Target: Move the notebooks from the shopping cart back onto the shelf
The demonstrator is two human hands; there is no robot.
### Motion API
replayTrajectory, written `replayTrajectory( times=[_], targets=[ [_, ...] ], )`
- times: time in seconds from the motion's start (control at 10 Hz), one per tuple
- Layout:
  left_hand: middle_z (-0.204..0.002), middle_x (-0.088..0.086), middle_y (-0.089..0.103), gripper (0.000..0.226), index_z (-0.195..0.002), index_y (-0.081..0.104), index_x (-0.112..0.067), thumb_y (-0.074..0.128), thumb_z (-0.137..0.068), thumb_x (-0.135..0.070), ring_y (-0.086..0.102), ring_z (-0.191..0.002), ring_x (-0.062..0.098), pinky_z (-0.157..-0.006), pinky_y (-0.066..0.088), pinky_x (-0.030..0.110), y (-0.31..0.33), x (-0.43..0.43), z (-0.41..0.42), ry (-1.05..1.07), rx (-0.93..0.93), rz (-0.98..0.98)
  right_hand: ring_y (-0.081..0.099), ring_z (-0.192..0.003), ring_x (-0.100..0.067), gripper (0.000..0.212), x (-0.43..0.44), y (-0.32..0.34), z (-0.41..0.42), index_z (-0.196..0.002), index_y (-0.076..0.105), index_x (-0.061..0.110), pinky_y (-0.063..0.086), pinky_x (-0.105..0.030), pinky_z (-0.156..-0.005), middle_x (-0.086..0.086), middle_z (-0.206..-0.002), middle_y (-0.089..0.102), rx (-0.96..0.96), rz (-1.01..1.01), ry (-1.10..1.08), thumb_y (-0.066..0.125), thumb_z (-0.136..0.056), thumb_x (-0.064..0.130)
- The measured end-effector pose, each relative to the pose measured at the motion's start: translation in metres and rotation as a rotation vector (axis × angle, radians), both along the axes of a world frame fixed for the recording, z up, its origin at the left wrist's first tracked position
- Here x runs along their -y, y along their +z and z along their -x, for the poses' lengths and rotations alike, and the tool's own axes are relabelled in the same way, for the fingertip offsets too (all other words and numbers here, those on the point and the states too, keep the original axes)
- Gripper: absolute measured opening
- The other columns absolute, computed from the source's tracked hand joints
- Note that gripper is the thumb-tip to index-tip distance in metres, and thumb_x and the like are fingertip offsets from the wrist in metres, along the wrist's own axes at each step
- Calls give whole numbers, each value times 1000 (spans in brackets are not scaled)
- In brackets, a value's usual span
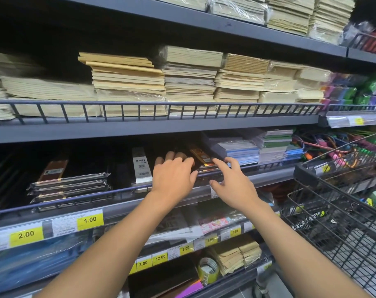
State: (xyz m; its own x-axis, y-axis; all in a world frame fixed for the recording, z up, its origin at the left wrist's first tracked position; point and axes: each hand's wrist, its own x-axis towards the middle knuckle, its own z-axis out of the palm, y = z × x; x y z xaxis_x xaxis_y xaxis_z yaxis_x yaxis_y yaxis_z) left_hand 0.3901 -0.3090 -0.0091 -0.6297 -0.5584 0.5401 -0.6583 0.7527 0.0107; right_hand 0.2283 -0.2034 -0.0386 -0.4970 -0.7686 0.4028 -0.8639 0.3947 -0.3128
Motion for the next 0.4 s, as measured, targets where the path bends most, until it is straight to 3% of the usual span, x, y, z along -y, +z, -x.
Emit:
replayTrajectory(
  times=[0.1,0.3,0.4],
  targets=[
    [-126,-5,65,34,-125,58,-32,42,-101,-50,54,-123,26,-99,41,48,-9,2,1,-7,21,-39,67,-82,-12,60,2,-3,1,-147,33,41,61,-44,-76,8,-159,19,1,-3,2,60,-94,47],
    [-119,-4,69,36,-129,53,-32,39,-102,-52,62,-113,25,-97,44,47,1,-3,-3,-8,16,-78,65,-78,-10,58,-5,11,-5,-148,35,38,59,-39,-71,7,-159,18,31,-9,33,59,-96,44],
    [-127,-2,66,45,-138,46,-32,42,-100,-55,61,-118,27,-95,46,48,17,-15,-7,-13,71,-174,62,-85,-12,63,-18,38,-9,-152,31,37,53,-33,-65,7,-162,16,50,-141,9,60,-96,42]
  ],
)
